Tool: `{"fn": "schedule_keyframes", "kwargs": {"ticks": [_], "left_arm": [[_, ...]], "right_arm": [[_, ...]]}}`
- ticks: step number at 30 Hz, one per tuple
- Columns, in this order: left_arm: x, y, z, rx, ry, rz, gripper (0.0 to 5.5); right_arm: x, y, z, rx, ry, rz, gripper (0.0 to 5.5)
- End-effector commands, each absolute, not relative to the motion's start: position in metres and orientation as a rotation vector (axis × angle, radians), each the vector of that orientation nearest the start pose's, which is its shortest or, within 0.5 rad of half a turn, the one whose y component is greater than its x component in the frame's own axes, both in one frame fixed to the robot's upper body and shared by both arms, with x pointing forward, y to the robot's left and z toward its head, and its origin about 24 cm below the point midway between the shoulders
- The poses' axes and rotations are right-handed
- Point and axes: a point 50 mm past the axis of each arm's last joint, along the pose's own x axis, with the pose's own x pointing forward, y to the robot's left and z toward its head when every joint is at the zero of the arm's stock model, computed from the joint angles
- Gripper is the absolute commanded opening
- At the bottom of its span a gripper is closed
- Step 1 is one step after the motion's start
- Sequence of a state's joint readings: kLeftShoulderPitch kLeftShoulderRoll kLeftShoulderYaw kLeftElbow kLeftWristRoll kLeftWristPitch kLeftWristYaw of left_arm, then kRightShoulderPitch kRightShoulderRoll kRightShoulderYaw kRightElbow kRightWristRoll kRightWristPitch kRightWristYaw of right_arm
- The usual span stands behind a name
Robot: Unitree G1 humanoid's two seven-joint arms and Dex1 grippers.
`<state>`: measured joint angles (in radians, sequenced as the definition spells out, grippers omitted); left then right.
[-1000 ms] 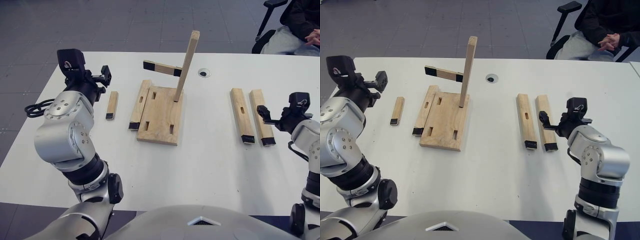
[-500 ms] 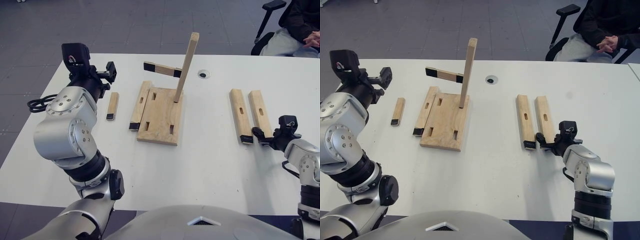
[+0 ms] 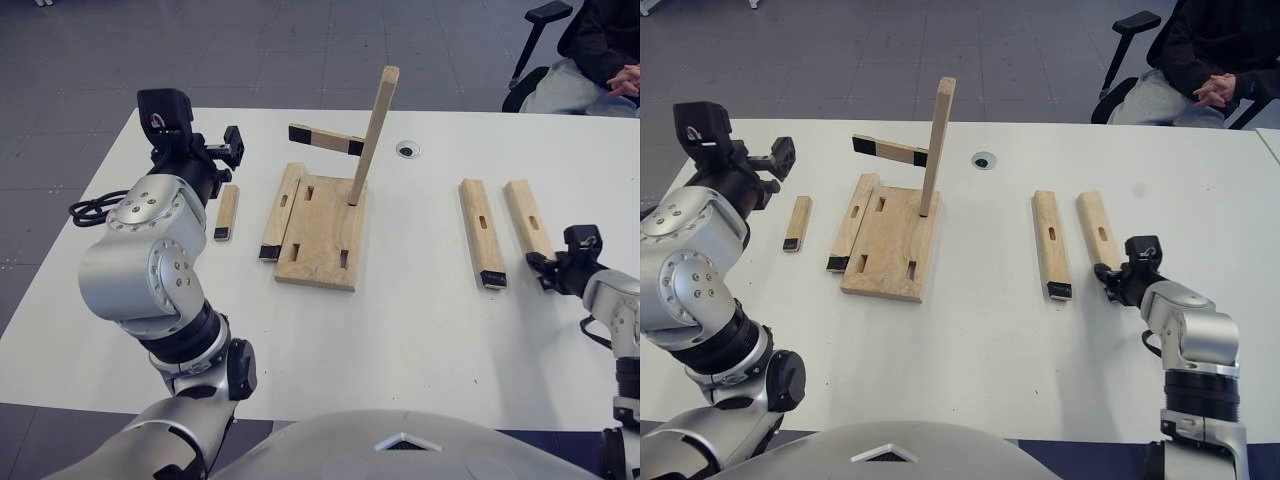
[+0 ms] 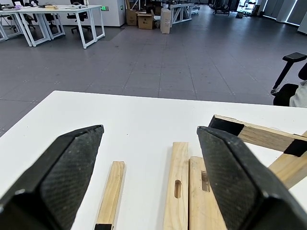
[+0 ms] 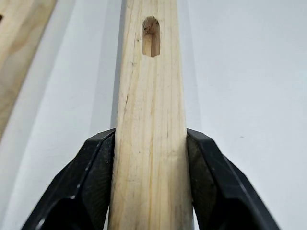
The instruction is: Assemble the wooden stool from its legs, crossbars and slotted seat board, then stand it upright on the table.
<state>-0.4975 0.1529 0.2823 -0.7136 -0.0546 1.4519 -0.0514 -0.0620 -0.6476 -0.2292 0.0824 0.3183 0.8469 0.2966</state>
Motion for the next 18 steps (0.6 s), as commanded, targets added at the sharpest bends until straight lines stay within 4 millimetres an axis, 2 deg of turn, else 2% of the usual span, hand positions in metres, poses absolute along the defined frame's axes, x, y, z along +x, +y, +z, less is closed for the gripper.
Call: {"fn": "schedule_keyframes", "kwargs": {"ticks": [1, 2, 3, 5, 7, 8, 10, 11, 13, 16, 18], "left_arm": [[0.260, 0.189, 0.190, -0.016, 0.236, 0.095, 3.62], [0.261, 0.190, 0.189, -0.021, 0.240, 0.086, 3.62], [0.262, 0.189, 0.191, -0.078, 0.236, 0.014, 3.62], [0.264, 0.188, 0.200, -0.231, 0.209, -0.226, 3.62], [0.264, 0.193, 0.222, -0.339, 0.135, -0.491, 3.62], [0.264, 0.196, 0.238, -0.355, 0.082, -0.630, 3.62], [0.263, 0.196, 0.265, -0.367, 0.013, -0.861, 3.94], [0.262, 0.193, 0.279, -0.384, -0.034, -0.990, 4.09], [0.262, 0.188, 0.297, -0.425, -0.091, -1.156, 4.44], [0.265, 0.182, 0.308, -0.552, -0.160, -1.339, 4.63], [0.269, 0.181, 0.309, -0.641, -0.171, -1.412, 4.63]], "right_arm": [[0.225, -0.332, 0.032, -0.057, 0.810, -0.139, 2.03], [0.236, -0.332, 0.046, -0.055, 0.726, -0.136, 2.03], [0.264, -0.325, 0.086, -0.042, 0.530, -0.124, 2.03], [0.302, -0.302, 0.166, 0.010, 0.185, -0.055, 2.03], [0.319, -0.276, 0.223, 0.111, -0.047, 0.100, 2.03], [0.323, -0.255, 0.249, 0.168, -0.139, 0.232, 2.03], [0.322, -0.213, 0.288, 0.264, -0.254, 0.502, 2.03], [0.316, -0.187, 0.304, 0.322, -0.293, 0.680, 2.03], [0.304, -0.156, 0.318, 0.388, -0.320, 0.925, 2.03], [0.293, -0.123, 0.317, 0.410, -0.266, 1.211, 2.03], [0.288, -0.111, 0.310, 0.409, -0.216, 1.335, 2.03]]}}
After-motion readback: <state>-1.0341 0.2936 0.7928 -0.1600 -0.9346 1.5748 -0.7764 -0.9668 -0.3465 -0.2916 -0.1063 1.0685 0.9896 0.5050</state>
